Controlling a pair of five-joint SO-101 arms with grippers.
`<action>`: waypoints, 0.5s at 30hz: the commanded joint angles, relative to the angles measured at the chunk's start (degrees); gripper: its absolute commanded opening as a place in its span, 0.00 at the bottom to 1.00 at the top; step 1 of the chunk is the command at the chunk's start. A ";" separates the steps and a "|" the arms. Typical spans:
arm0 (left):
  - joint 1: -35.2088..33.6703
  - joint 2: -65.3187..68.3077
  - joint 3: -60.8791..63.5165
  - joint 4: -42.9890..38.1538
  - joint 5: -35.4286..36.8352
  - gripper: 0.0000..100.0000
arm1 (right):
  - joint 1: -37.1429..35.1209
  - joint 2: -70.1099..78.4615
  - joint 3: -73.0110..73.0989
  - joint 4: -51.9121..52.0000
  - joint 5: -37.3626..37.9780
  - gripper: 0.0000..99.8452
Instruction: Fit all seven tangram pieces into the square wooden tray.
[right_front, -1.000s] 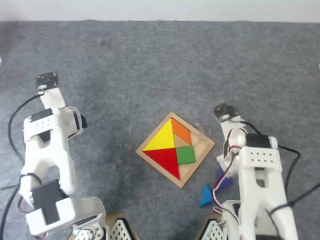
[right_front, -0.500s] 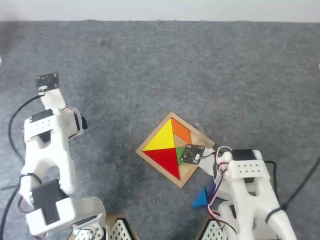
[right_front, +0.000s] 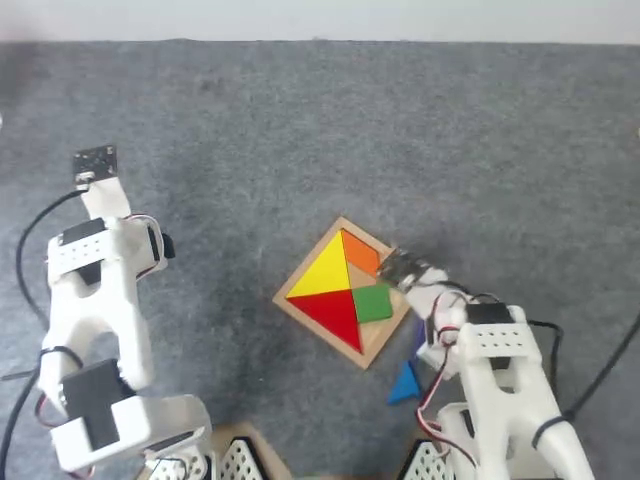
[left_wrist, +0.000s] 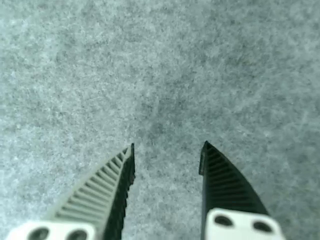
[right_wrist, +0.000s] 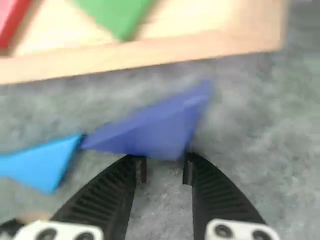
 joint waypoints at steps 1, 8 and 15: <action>0.44 -2.37 -0.22 -0.70 0.26 0.21 | 6.99 -1.54 -5.63 -3.03 -2.99 0.17; 0.53 -2.37 -0.22 -0.70 0.26 0.21 | 8.40 -1.63 -8.97 1.45 -8.62 0.16; 0.53 -2.37 -0.22 -0.70 0.26 0.21 | -6.20 -1.63 -12.66 8.75 -20.13 0.17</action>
